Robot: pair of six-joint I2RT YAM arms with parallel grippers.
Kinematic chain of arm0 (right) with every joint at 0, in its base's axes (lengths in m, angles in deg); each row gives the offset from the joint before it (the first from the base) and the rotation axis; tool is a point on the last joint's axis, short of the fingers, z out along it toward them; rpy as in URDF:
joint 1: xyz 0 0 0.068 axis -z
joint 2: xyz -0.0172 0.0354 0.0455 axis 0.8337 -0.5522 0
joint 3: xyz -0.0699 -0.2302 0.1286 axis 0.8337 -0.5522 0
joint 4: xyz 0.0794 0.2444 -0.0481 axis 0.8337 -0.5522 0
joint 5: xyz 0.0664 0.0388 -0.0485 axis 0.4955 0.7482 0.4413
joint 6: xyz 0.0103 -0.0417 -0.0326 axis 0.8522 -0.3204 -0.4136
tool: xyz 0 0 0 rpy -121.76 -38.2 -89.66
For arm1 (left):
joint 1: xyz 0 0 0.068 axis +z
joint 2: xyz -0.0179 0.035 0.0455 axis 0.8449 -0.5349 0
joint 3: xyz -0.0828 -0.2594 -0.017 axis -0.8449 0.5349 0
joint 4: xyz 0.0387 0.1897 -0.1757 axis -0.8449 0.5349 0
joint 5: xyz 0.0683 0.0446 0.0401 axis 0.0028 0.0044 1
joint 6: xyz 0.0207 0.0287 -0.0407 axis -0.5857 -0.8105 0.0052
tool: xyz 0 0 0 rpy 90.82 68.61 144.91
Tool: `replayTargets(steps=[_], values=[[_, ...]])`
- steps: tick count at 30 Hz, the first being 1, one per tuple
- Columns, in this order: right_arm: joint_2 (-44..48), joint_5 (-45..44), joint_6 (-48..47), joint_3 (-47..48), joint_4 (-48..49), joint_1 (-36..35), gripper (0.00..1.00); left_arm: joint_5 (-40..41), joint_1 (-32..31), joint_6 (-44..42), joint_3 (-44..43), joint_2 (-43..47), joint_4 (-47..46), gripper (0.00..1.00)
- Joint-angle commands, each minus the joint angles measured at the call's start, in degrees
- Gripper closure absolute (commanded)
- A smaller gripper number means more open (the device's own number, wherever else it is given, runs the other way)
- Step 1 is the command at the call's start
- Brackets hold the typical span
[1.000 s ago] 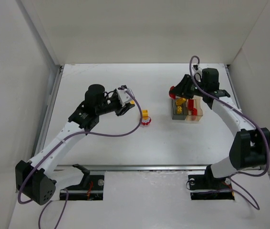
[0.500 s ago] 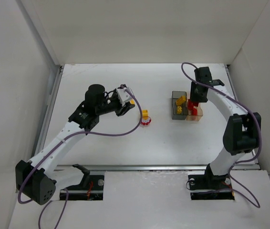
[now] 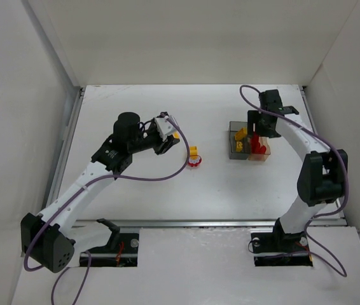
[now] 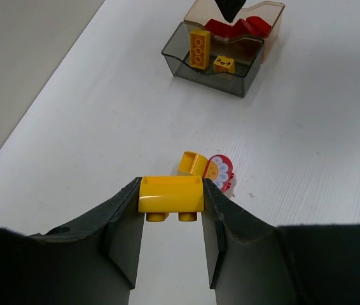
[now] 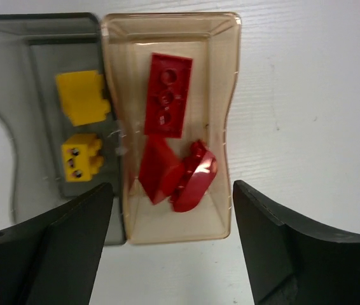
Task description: Sort the legos into containers by color
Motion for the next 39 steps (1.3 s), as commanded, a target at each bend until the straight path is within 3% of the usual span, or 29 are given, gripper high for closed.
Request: replayTargets(steps=[1, 2, 4, 6, 7, 9, 10, 12, 13, 16, 18, 22, 25, 31, 35, 39], values=[[8.83, 8.0, -0.79, 2.69, 0.41, -0.14, 0.19, -1.1, 0.07, 0.71, -1.3, 0.44, -3.06, 1.0], [10.59, 11.6, -0.26, 3.3, 1.2, -0.75, 0.19, -1.71, 0.07, 0.18, -1.3, 0.44, -3.06, 1.0], [14.72, 27.75, 0.79, 1.48, 4.79, -0.76, 0.16, -2.59, 0.07, 0.18, -1.3, 0.44, -4.72, 1.0], [21.22, 41.18, 5.26, -2.38, 17.59, -0.76, 0.09, -4.6, 0.07, -0.43, -1.3, 1.22, -6.3, 1.0], [22.98, 53.17, 7.8, -4.67, 23.12, -0.76, 0.07, -5.57, 0.07, -0.44, -0.43, 2.1, -8.48, 1.0], [26.16, 61.0, 15.72, -10.13, 37.51, -1.98, 0.04, -8.38, 0.07, -0.96, 0.37, 4.12, -11.39, 1.0], [26.16, 62.77, 15.74, -10.14, 38.37, -4.25, 0.04, -9.18, 0.07, -0.01, 1.07, 4.83, -13.06, 1.0], [27.74, 62.79, 12.16, -8.82, 38.38, -7.33, 0.04, -9.19, 0.07, 5.68, 1.08, 5.36, -19.82, 1.0], [28.44, 62.0, 10.83, -8.82, 38.38, -8.74, 0.04, -8.66, 0.07, 12.85, 0.56, 5.36, -21.41, 1.0], [30.29, 60.15, 6.62, -8.82, 38.38, -12.97, 0.04, -10.14, 0.07, 21.95, -3.4, 3.0, -23.87, 1.0], [30.91, 60.15, 5.37, -8.3, 38.38, -14.29, 0.07, -12.42, 0.6, 30.74, -4.46, 1.94, -26.68, 1.0], [30.3, 60.15, 4.14, -6.98, 38.38, -17.18, 0.23, -21.48, 1.22, 42.26, -6.21, -1.05, -31.7, 1.0], [30.29, 59.54, 2.73, -6.45, 38.38, -19.2, 0.24, -26.4, 1.22, 47.97, -7.44, -3.69, -34.6, 1.0], [29.68, 58.13, 1.59, -5.92, 38.38, -20.26, 0.24, -28.96, 1.22, 50.1, -8.67, -6.06, -37.59, 1.0], [28.27, 60.33, 1.59, -5.31, 38.38, -20.79, 0.33, -28.96, 1.22, 50.89, -9.21, -6.06, -38.65, 1.0], [27.22, 61.55, 1.59, -5.31, 38.38, -21.32, 0.35, -28.96, 1.22, 51.42, -9.21, -6.06, -39.7, 1.0]])
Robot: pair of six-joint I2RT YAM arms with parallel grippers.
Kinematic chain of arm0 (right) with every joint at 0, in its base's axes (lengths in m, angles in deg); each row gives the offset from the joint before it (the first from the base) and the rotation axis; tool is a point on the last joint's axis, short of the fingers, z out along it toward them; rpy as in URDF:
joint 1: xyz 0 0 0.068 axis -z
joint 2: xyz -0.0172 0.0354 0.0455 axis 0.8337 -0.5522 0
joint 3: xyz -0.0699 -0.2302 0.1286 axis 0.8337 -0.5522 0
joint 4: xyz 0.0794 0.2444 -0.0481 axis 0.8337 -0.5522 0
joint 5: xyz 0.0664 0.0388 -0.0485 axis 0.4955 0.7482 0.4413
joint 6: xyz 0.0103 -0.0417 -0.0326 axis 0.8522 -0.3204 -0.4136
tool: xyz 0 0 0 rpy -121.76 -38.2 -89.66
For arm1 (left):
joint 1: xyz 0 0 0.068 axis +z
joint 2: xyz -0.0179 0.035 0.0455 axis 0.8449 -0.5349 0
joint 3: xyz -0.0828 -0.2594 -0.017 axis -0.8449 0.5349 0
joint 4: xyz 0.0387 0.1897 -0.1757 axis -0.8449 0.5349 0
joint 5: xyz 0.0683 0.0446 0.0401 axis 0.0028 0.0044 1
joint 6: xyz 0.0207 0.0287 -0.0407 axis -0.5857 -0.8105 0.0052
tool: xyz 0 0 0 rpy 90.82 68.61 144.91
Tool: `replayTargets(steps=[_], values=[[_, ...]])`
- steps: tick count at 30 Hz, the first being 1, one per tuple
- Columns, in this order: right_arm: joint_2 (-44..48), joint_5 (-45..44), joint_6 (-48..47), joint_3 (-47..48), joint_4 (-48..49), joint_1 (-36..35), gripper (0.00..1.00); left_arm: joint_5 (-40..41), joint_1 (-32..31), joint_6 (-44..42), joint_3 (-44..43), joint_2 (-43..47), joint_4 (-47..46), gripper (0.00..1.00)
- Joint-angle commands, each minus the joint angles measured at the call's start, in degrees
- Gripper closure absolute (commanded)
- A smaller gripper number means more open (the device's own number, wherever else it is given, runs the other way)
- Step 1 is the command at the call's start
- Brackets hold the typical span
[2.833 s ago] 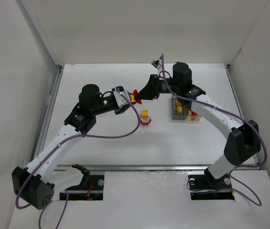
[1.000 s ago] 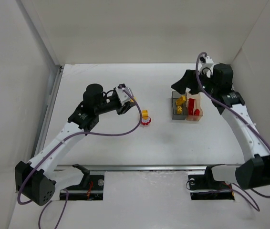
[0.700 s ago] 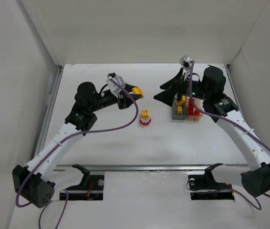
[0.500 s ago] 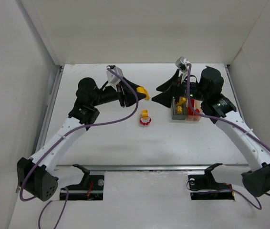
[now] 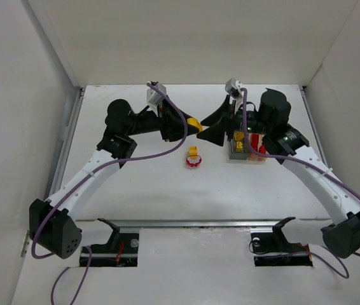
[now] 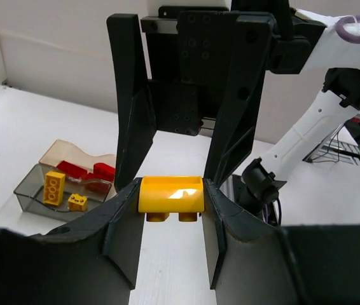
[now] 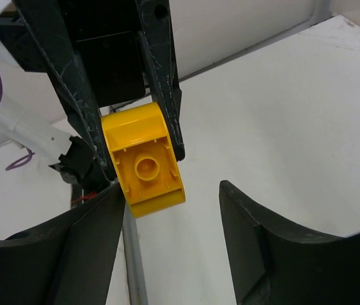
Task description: Sort the legos into containers by color
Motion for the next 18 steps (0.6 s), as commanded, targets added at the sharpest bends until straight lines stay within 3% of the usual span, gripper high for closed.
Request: replayTargets(steps=[1, 7, 10, 11, 14, 15, 17, 18], values=[[-1.24, 1.76, -1.38, 2.17, 2.58, -0.97, 0.35, -2.45, -0.16, 2.22, -3.09, 1.06, -5.98, 1.0], [-2.39, 0.97, -1.38, 3.65, 2.58, -2.12, 0.4, -2.45, -0.16, 2.22, -2.56, 1.06, -6.51, 1.0], [-3.0, 0.96, -1.38, 5.06, 2.58, -2.73, 0.64, -2.45, -0.16, 2.22, -2.56, 1.06, -6.51, 1.0], [-3.0, 0.96, -0.86, 5.07, 2.58, -2.73, 0.8, -2.45, -0.16, 2.22, -2.56, 1.06, -6.51, 1.0], [-3.0, -1.23, -0.86, 5.07, 2.58, -2.73, 0.99, -2.45, -0.16, 2.22, -2.03, 1.06, -6.51, 1.0], [-2.48, -2.02, -0.25, 4.55, 2.58, -2.73, 1.0, -2.45, -0.16, 2.22, -1.42, 1.58, -6.51, 1.0], [-1.95, -5.35, -0.24, 3.84, 2.58, -2.73, 1.0, -2.45, -0.16, 1.69, -0.72, 1.59, -6.51, 0.84], [-0.64, -7.1, 0.28, 2.79, 2.58, -2.73, 1.0, -1.93, -0.16, 1.69, -0.71, 2.2, -6.51, 0.66]])
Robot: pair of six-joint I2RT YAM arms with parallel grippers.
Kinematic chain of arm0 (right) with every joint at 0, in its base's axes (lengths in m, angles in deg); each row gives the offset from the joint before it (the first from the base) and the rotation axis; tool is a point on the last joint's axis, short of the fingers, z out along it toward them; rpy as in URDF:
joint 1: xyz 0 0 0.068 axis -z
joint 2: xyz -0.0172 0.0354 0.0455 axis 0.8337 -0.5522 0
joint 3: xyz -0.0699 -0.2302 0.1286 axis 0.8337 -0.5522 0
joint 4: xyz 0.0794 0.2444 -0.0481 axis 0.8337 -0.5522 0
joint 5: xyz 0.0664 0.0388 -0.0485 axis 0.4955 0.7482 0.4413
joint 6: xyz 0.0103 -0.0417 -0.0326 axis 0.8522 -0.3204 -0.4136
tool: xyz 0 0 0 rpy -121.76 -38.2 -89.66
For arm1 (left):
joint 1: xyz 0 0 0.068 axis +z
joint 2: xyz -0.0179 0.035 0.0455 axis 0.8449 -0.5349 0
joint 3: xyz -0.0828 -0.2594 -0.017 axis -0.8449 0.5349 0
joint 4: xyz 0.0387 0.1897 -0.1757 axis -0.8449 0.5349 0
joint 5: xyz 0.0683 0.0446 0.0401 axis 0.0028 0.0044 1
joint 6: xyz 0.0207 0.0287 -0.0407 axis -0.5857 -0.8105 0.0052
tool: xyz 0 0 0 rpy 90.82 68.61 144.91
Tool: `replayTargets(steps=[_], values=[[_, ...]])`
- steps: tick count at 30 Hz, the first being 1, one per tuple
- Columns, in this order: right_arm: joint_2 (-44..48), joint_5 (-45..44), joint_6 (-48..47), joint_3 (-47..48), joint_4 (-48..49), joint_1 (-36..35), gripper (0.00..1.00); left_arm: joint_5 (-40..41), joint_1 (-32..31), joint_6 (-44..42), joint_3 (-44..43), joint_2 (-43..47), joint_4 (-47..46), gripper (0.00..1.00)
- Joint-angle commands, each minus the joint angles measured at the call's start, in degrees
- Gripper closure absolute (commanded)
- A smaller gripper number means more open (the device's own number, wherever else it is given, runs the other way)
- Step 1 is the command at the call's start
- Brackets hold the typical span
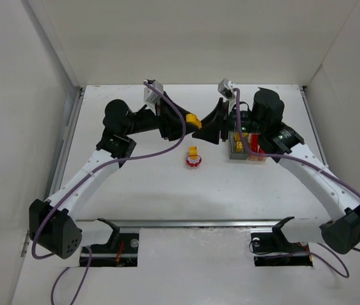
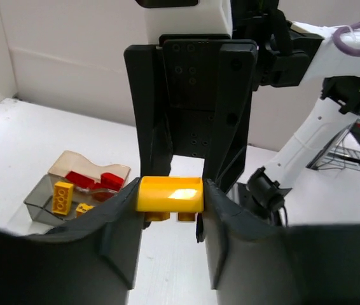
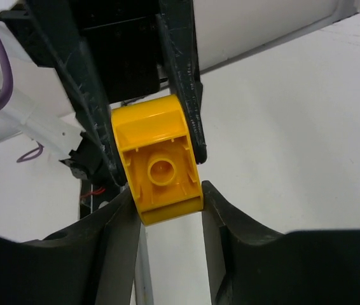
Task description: Sort the legos into containers by color
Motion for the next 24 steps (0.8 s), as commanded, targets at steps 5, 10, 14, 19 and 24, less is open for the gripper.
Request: replayTargets(steps=[5, 10, 14, 19, 24], values=[[5.72, -23.15, 1.77, -3.61, 2.88, -0.3, 1.0, 0.73, -0.71, -1.79, 0.47, 3.19, -1.83, 0.0], [7.58, -42.85, 4.5, -6.7, -2.55, 2.67, 1.0, 10.99, -0.71, -14.05, -0.22, 3.81, 12.79, 0.0], [-2.22, -56.41, 8.53, -3.98, -20.08, 8.12, 1.0, 32.25, -0.71, -25.65, -1.02, 3.81, 24.18, 0.0], [-14.47, -58.09, 9.25, -2.13, -26.74, 12.78, 1.0, 47.93, -1.84, -33.0, 2.4, 5.57, 27.09, 0.0], [-19.75, -58.09, 10.56, -2.13, -26.12, 12.79, 1.0, 49.17, -2.38, -33.79, 4.16, 6.62, 29.64, 0.0]])
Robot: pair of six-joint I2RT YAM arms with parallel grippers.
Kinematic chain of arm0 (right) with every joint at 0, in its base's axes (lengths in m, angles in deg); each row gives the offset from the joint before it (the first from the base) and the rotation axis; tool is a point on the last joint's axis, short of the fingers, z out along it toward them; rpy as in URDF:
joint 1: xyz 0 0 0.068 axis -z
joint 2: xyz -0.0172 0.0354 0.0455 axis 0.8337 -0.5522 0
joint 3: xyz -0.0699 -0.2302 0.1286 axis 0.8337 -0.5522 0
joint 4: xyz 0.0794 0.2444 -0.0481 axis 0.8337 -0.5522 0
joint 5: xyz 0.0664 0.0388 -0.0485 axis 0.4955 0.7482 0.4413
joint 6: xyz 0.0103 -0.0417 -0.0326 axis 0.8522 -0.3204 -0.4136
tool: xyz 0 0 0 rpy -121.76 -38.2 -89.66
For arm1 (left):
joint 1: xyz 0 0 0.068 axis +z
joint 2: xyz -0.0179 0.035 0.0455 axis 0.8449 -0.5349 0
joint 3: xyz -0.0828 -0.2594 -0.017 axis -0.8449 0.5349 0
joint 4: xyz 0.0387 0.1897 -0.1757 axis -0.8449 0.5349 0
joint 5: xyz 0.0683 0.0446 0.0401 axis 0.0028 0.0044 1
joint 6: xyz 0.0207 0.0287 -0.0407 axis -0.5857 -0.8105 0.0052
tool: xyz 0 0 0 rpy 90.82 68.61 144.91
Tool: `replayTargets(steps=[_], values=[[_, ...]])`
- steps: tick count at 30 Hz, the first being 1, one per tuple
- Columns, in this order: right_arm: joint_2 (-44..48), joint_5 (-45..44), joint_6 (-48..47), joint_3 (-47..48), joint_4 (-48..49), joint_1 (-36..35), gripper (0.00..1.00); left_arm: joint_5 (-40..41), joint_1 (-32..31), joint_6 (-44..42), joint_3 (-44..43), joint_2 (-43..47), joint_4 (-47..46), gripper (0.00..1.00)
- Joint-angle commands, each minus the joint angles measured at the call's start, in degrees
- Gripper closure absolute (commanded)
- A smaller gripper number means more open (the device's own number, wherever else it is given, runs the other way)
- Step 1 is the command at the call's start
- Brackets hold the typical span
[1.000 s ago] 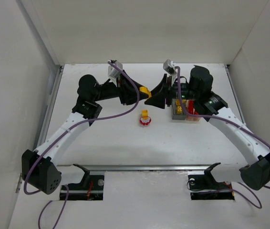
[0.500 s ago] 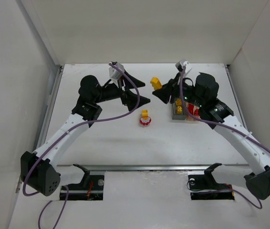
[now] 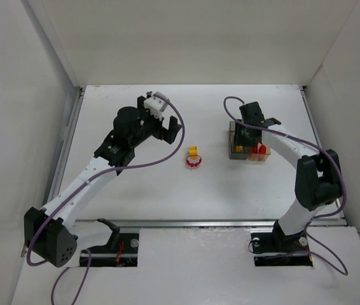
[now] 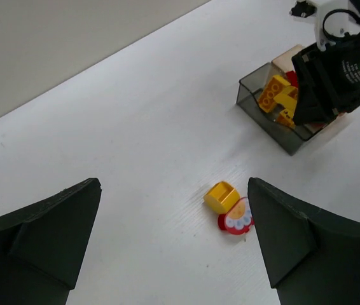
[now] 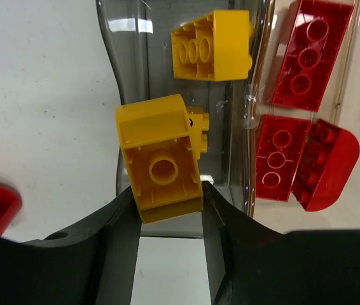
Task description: Sort the legos into containers by color
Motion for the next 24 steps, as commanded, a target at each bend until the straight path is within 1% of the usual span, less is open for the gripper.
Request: replayTargets(steps=[1, 3, 4, 6, 7, 8, 9, 12, 14, 16, 18, 21, 22, 23, 24], values=[[1.29, -3.19, 1.82, 2.28, -1.01, -0.56, 0.96, 4.25, -0.76, -3.41, 1.63, 3.32, 1.16, 0.0], [0.41, -3.19, 2.35, 2.81, -1.0, -0.04, 0.87, 3.46, -0.76, -3.41, 2.33, 3.85, 1.16, 0.0], [-0.37, -3.19, 2.35, 3.43, -1.0, -0.04, 0.71, 2.85, -0.76, -3.41, 2.34, 3.85, 1.16, 0.0], [-1.0, -2.67, 2.35, 4.04, -1.53, -0.04, 0.5, 2.32, -0.76, -3.41, 2.95, 4.37, 1.16, 0.0], [-1.0, -1.88, 2.35, 4.66, -1.53, -0.04, 0.41, 2.31, -0.76, -4.02, 3.56, 4.38, 1.16, 0.0], [-1.0, -1.27, 2.35, 4.66, -2.05, -0.04, 0.28, 2.31, -0.76, -4.02, 3.57, 4.38, 1.69, 0.0], [-1.0, 0.31, 2.35, 5.45, -2.06, -0.04, 0.24, 1.7, -0.76, -4.63, 3.57, 4.38, 1.69, 0.0], [-1.0, 1.11, 0.25, 7.56, -4.68, -0.91, 0.16, 1.7, -0.76, -4.64, 4.18, 4.38, 2.22, 0.0], [-1.0, -1.07, -0.29, 9.83, -6.44, -2.31, 0.13, 1.7, -0.76, -4.64, 4.7, 3.85, 2.75, 0.0], [-0.48, -3.27, -1.69, 11.6, -8.73, -5.2, 0.13, 2.31, -0.76, -4.64, 4.71, 3.85, 2.75, 0.0], [0.23, -4.5, -2.57, 13.62, -8.74, -8.11, 0.13, 3.71, -0.76, -4.11, 4.71, 3.85, 2.75, 0.0], [0.85, -3.55, -2.57, 14.76, -7.16, -15.14, 0.13, 9.06, -0.76, -1.92, 5.32, 3.85, 1.52, 0.0], [0.06, -2.94, -2.57, 14.77, -5.15, -16.89, 0.11, 13.43, -0.76, -1.04, 5.33, 4.37, 1.52, 0.0], [-0.9, -2.06, -2.57, 15.38, -4.35, -19.52, 0.11, 15.74, -0.76, -0.08, 5.85, 4.38, 1.51, 0.0], [-2.21, -1.35, -2.57, 16.6, -4.34, -20.33, 0.11, 17.94, -0.76, 1.59, 6.64, 4.38, 1.51, 0.0]])
